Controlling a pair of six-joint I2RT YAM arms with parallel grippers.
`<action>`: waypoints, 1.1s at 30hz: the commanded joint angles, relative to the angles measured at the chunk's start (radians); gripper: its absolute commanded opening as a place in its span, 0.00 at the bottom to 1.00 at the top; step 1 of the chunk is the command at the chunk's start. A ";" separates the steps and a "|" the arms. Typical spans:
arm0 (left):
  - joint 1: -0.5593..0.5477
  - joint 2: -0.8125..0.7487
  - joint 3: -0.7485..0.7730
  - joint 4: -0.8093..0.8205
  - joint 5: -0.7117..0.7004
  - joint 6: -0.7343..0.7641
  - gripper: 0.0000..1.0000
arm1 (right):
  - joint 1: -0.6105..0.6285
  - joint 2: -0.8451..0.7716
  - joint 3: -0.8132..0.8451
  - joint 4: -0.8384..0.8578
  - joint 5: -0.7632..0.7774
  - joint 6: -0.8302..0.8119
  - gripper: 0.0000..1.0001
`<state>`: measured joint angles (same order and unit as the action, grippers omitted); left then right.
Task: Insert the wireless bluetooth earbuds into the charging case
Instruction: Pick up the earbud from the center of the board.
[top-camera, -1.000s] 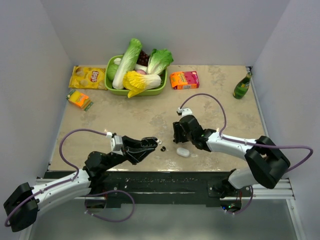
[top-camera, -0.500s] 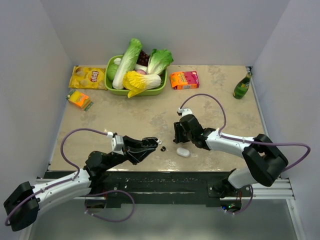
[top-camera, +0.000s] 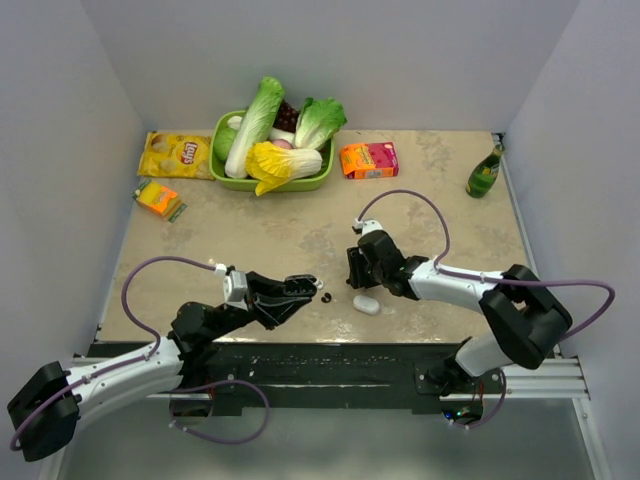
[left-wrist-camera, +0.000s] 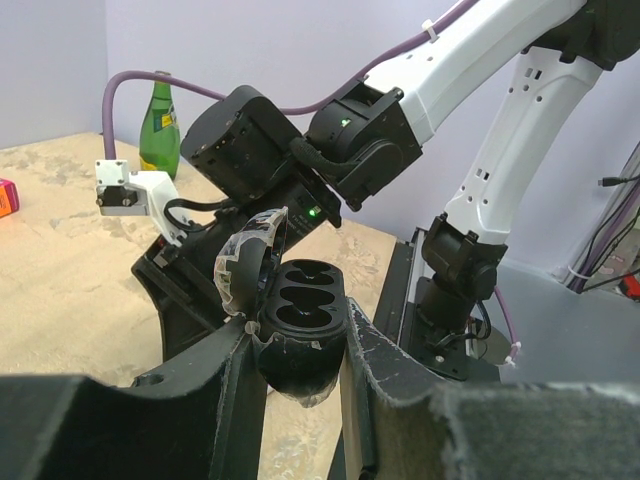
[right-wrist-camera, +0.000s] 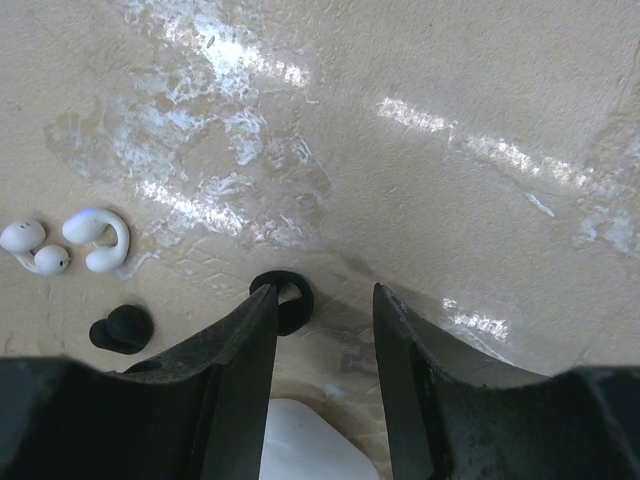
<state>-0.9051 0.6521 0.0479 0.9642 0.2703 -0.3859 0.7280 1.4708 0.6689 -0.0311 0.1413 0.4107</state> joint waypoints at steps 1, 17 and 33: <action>0.003 0.000 -0.198 0.077 0.013 -0.021 0.00 | -0.001 0.013 0.009 0.005 -0.016 -0.012 0.46; 0.002 0.018 -0.209 0.108 0.018 -0.031 0.00 | 0.028 0.072 0.031 -0.007 -0.065 -0.029 0.45; 0.002 0.017 -0.212 0.110 0.023 -0.036 0.00 | 0.031 0.051 0.015 0.014 -0.069 -0.026 0.24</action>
<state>-0.9051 0.6724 0.0479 1.0019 0.2825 -0.4095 0.7601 1.5307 0.6918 -0.0048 0.0589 0.3996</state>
